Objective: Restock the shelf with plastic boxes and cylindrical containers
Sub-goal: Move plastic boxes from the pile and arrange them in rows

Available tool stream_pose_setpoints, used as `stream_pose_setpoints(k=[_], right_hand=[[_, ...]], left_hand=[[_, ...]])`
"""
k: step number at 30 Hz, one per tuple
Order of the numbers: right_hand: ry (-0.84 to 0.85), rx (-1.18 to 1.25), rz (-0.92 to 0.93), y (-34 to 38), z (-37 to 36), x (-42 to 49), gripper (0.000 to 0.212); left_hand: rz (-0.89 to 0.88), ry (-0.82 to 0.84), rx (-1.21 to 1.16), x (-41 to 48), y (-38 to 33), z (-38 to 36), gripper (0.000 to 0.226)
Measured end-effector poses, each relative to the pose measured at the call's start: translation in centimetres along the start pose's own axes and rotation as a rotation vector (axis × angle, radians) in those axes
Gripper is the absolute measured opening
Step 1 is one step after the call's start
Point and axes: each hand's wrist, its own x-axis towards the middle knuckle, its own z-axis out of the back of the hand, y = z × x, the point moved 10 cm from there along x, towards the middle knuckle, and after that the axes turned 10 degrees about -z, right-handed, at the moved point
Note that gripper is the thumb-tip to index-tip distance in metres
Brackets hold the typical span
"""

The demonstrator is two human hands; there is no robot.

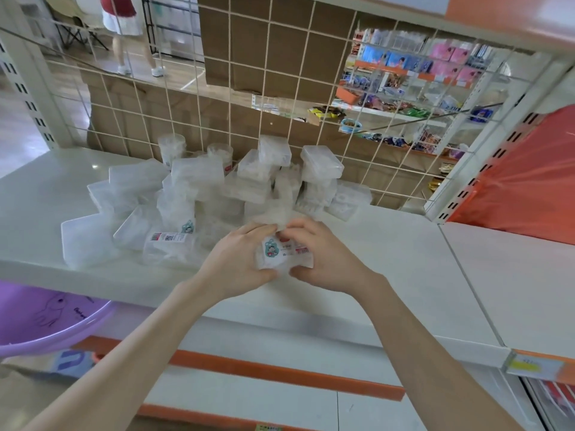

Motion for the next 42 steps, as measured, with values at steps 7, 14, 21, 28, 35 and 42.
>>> stream_pose_setpoints(k=[7, 14, 21, 28, 35, 42], right_hand=[[-0.222, -0.033, -0.217, -4.7, 1.6, -3.1, 0.054], [-0.368, 0.009, -0.523, -10.8, 2.6, -7.6, 0.050], [-0.504, -0.018, -0.536, -11.1, 1.2, -9.1, 0.050], [-0.523, -0.089, -0.543, -11.0, 1.0, -8.9, 0.047], [-0.542, -0.106, -0.535, -10.9, 1.3, -9.3, 0.046], [-0.582, 0.077, -0.500, -11.2, 3.7, -12.2, 0.049]], left_hand=[[0.028, -0.018, -0.058, -0.3, 0.9, -1.9, 0.075], [0.181, 0.124, 0.012, -0.5, 3.0, -4.9, 0.079], [0.235, 0.135, 0.100, -0.3, 3.9, -5.4, 0.076], [0.223, 0.035, 0.040, -1.1, 3.5, -4.5, 0.074], [0.207, -0.145, 0.028, -2.0, 1.7, -3.0, 0.074], [0.166, -0.178, 0.038, -2.7, -3.9, -5.3, 0.074]])
